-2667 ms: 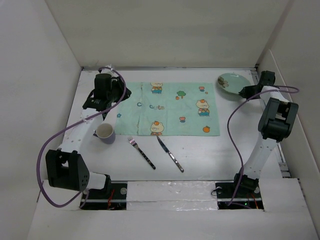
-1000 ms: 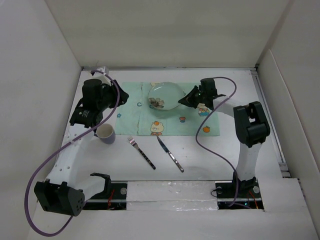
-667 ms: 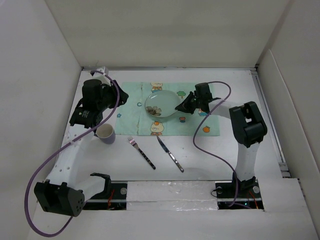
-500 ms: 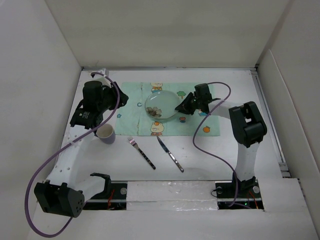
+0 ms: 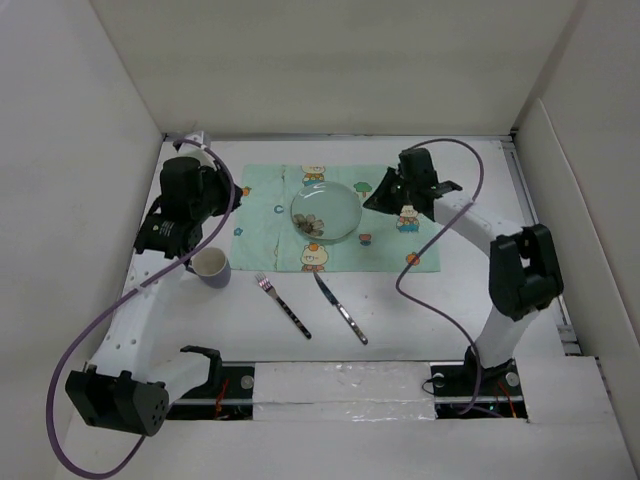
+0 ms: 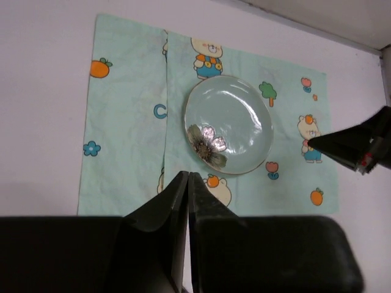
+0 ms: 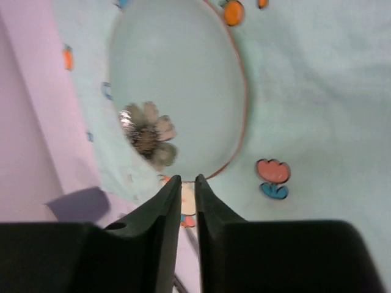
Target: Set the dinner table for one person
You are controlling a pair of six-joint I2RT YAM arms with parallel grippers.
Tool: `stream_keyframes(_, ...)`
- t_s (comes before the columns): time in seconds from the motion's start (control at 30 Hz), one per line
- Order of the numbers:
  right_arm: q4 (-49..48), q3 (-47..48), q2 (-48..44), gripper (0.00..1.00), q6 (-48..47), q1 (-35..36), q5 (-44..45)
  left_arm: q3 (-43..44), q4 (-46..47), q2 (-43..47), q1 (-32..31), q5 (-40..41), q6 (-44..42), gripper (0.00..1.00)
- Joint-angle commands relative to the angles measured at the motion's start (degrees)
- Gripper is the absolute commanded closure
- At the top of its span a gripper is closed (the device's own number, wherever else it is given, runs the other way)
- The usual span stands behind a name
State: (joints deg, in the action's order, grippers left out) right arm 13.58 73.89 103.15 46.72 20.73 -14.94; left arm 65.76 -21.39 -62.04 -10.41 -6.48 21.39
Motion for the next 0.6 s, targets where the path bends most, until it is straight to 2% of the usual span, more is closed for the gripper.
stream_keyframes(0.0, 0.49, 1.70, -8.40, 1.00, -7.42, 3.51, 1.85, 3.94, -0.49, 2.45, -0.13, 2.78, -0.21, 1.00)
stream_keyframes(0.1, 0.04, 3.18, -9.20, 1.00, -8.22, 10.54, -1.40, 4.20, -1.37, 4.29, -0.13, 4.10, 2.07, 1.00)
stream_keyframes(0.2, 0.13, 8.26, -5.34, 1.00, -8.14, 18.60, 0.43, 6.39, -3.48, 6.31, -0.13, 8.30, 5.06, 0.99)
stream_keyframes(0.23, 0.30, 10.03, -2.29, 1.00, -8.14, 20.30, 0.87, 8.05, -3.92, 7.54, -0.13, 9.02, 6.98, 0.90)
stream_keyframes(0.3, 1.53, 17.03, 1.16, 1.00, -8.31, 24.42, 1.66, 9.12, -4.98, 9.12, -0.13, 9.30, 10.24, 0.81)
stream_keyframes(0.33, 2.14, 19.78, 2.91, 0.95, -8.66, 25.58, 1.84, 7.56, -4.37, 11.74, -0.13, 7.81, 12.34, 0.74)
stream_keyframes(0.37, 3.89, 22.50, 6.41, 0.84, -9.10, 26.81, 2.63, 5.46, -2.97, 13.42, -0.13, 3.54, 16.19, 0.71)
stream_keyframes(0.4, 5.21, 25.14, 8.36, 0.54, -10.06, 27.86, 3.42, 1.69, -0.44, 15.44, -0.13, 2.27, 17.88, 0.68)
stream_keyframes(0.43, 6.96, 31.78, 10.38, 0.44, -10.76, 29.79, 3.95, 0.35, 0.11, 18.94, -0.13, 1.65, 19.29, 0.62)
stream_keyframes(0.5, 11.98, 38.05, 16.34, 0.29, -12.43, 31.55, 4.91, -0.10, -2.67, 21.08, -0.13, 4.10, 20.01, 0.59)
stream_keyframes(0.57, 15.58, 45.71, 20.05, 0.25, -13.06, 33.67, 5.36, 2.61, -6.71, 21.79, -0.13, 5.51, 19.14, 0.57)
